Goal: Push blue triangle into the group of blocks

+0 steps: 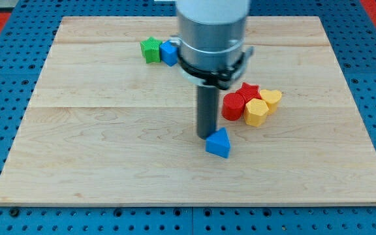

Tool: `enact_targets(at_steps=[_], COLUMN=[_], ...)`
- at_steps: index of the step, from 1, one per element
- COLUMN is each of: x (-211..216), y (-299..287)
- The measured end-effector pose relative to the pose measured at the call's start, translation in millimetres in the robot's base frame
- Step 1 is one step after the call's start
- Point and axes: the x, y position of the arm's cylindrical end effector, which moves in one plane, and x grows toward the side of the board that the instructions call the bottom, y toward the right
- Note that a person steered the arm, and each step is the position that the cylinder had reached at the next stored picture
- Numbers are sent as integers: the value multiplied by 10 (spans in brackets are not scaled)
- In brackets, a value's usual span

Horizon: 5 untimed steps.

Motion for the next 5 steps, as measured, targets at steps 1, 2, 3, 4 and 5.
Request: enact_targets(at_steps=[1, 2, 3, 4, 5], x=[313, 636, 611, 406, 373], y=[-578, -514, -14, 82, 345])
